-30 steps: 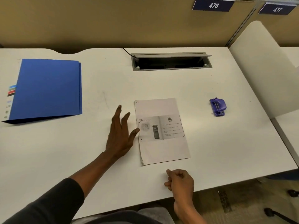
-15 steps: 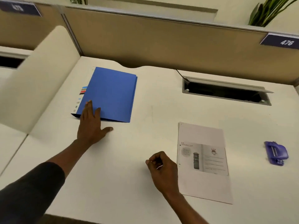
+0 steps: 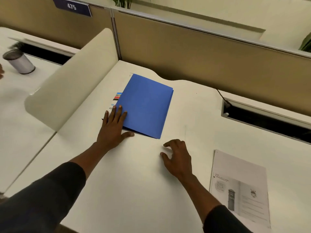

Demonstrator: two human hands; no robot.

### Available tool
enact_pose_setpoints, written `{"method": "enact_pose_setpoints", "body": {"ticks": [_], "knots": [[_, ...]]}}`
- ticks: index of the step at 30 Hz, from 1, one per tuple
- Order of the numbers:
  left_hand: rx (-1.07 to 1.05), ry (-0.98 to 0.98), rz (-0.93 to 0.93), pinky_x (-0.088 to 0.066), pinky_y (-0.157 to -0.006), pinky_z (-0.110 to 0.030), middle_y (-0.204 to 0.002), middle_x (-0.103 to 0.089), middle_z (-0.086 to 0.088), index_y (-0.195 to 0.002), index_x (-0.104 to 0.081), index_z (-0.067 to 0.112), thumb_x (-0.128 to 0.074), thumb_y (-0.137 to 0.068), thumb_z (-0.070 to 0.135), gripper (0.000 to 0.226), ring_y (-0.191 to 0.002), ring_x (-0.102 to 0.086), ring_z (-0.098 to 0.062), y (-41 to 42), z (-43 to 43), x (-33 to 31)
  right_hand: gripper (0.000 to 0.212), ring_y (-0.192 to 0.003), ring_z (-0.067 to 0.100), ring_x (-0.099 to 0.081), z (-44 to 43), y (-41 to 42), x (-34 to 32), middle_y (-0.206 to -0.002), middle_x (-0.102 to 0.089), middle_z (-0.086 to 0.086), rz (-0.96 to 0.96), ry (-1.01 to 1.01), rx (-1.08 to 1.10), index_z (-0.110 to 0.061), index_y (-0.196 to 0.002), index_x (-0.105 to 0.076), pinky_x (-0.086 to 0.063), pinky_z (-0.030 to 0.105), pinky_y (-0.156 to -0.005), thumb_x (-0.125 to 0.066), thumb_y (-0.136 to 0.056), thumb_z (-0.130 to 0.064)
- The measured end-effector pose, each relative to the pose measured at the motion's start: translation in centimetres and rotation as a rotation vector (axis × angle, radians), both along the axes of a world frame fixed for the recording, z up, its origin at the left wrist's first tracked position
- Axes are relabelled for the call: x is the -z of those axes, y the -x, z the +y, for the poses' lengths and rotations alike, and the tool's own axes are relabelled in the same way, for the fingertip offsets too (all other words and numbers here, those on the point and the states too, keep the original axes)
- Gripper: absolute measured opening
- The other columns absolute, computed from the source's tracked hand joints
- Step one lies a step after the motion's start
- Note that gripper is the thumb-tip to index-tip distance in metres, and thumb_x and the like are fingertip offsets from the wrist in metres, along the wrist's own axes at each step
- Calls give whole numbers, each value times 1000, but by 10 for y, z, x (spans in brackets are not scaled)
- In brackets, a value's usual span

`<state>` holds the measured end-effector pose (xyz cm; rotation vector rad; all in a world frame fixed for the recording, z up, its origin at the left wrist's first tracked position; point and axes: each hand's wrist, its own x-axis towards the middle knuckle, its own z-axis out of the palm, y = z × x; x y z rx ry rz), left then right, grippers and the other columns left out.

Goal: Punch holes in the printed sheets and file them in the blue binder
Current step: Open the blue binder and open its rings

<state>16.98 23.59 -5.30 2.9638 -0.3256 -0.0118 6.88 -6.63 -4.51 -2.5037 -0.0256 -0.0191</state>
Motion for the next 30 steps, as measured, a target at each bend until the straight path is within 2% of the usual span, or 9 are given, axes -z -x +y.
{"method": "enact_pose_setpoints", "body": {"ticks": [7, 11, 14, 17, 19, 20, 23, 27, 30], "knots": [[21, 30, -70, -13, -128, -60, -170, -34, -10, -158, -42, 9, -23, -107, 47, 66, -159, -26, -34, 0, 6, 1, 62, -140, 18, -41, 7, -25, 7, -157, -45, -9, -35, 151, -192, -27, -140, -57, -50, 36, -103, -68, -84, -52], [-75, 321, -92, -13, -130, -57, -168, -38, -6, -158, -42, 12, -31, -112, 23, 48, -159, -27, -31, 9, 7, -8, 74, -151, 19, -29, 14, -29, 7, -168, -31, -8, -46, 239, -275, -23, -151, -47, -34, 37, -118, -53, -92, -68], [-158, 612, -151, -30, -126, -53, -159, -51, -5, -154, -49, 14, -39, -110, 15, 45, -153, -40, -27, 24, 4, -16, 82, -157, 21, -22, 21, -27, 9, -169, -30, -4, -46, 313, -305, -20, -154, -45, -26, 40, -124, -42, -95, -76], [-228, 767, -230, -50, -93, -11, -126, -75, 6, -142, -61, 16, -44, -111, 8, 37, -110, -71, -13, 47, -2, -35, 78, -146, 28, -38, 26, -21, 10, -154, -46, 4, -51, 324, -284, -19, -142, -55, -34, 41, -118, -42, -93, -78], [-312, 847, -208, -38, -56, -13, -74, -68, 21, -118, -63, 35, -43, -112, 12, 31, -61, -58, -9, 64, -5, -42, 66, -123, 29, -52, 27, -16, 8, -132, -56, 3, -100, 330, -256, -19, -128, -61, -42, 39, -104, -47, -94, -74], [-367, 895, -175, -32, -52, -20, -63, -58, 20, -106, -57, 43, -42, -112, 16, 32, -52, -47, -9, 72, -4, -45, 61, -113, 28, -55, 28, -15, 5, -123, -58, 2, -117, 337, -237, -20, -123, -62, -45, 39, -97, -48, -94, -72], [-476, 1039, -113, -41, -66, -29, -75, -58, 17, -99, -56, 52, -42, -113, 28, 32, -66, -49, -6, 100, 2, -42, 59, -103, 27, -56, 30, -9, -7, -114, -61, 1, -31, 348, -214, -20, -124, -61, -47, 37, -84, -50, -94, -69], [-596, 1269, 14, -50, -107, -34, -131, -72, 5, -144, -60, 23, -42, -111, 41, 42, -121, -67, -11, 137, 8, -42, 58, -110, 25, -57, 35, 4, -18, -116, -61, -1, 85, 392, -246, -22, -123, -60, -51, 38, -79, -50, -93, -70], [-648, 1383, 33, -52, -107, -37, -135, -72, 5, -147, -58, 23, -41, -111, 42, 44, -126, -67, -16, 166, 9, -45, 58, -116, 23, -53, 40, 16, -20, -122, -56, -2, 99, 377, -252, -22, -124, -60, -49, 36, -76, -53, -92, -69]]}}
